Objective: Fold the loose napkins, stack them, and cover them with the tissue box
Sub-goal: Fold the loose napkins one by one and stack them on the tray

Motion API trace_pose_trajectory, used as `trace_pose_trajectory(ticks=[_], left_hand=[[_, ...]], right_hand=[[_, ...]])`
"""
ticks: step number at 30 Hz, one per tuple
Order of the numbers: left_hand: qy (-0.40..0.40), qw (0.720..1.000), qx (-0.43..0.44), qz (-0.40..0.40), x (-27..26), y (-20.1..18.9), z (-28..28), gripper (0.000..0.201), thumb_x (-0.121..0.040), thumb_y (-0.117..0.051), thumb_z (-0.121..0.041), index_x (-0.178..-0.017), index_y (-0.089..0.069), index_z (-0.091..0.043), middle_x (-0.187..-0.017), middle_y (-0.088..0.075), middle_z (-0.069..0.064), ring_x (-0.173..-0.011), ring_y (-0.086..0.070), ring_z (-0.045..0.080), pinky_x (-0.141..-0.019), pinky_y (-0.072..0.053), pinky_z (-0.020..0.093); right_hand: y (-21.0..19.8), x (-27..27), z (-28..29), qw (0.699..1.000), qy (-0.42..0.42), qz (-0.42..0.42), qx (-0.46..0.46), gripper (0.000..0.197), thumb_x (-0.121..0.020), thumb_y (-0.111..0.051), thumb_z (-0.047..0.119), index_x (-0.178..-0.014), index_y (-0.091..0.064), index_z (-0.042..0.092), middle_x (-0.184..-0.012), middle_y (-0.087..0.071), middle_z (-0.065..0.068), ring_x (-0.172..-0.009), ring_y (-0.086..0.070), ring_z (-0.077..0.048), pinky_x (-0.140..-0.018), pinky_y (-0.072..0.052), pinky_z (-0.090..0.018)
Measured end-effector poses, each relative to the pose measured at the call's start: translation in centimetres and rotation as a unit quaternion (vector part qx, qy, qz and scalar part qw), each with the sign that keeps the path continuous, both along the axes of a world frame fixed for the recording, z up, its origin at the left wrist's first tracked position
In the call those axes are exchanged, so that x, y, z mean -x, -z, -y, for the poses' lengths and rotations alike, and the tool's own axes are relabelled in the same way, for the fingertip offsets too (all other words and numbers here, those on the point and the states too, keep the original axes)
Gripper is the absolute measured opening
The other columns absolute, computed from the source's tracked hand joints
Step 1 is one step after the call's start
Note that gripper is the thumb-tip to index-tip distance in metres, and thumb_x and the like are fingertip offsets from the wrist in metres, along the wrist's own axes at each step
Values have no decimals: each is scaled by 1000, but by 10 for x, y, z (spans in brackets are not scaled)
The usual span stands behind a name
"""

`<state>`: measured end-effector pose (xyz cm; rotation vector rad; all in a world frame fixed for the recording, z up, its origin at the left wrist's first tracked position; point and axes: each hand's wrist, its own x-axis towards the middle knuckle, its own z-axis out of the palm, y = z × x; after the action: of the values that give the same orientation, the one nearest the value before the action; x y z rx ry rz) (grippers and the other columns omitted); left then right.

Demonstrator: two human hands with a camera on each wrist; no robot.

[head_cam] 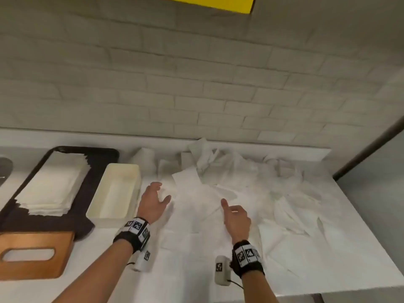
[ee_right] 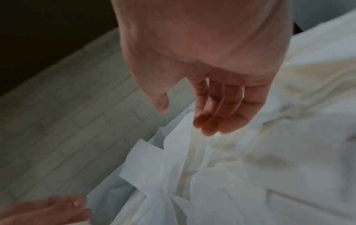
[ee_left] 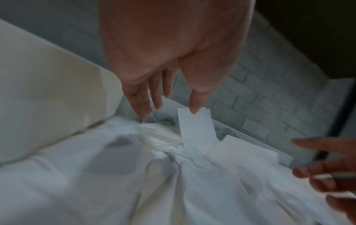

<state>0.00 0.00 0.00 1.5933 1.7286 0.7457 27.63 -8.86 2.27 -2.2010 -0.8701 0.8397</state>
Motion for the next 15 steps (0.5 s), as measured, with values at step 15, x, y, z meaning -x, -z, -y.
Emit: trace_pose_trajectory(ticks=[15], left_hand=[[-10,971,-20,236,-60,-57,-71,14,-97,-79,-20,-102,-69,-12,-100,-77,5,-90,-72,17,-84,-52,28]], right_hand=[[-24,-45,-52,980,41,-75,-179,32,-91,-86,40,-97,-62,20,-82,-70,-3,-76,-68,-23,-75,-57,-38]])
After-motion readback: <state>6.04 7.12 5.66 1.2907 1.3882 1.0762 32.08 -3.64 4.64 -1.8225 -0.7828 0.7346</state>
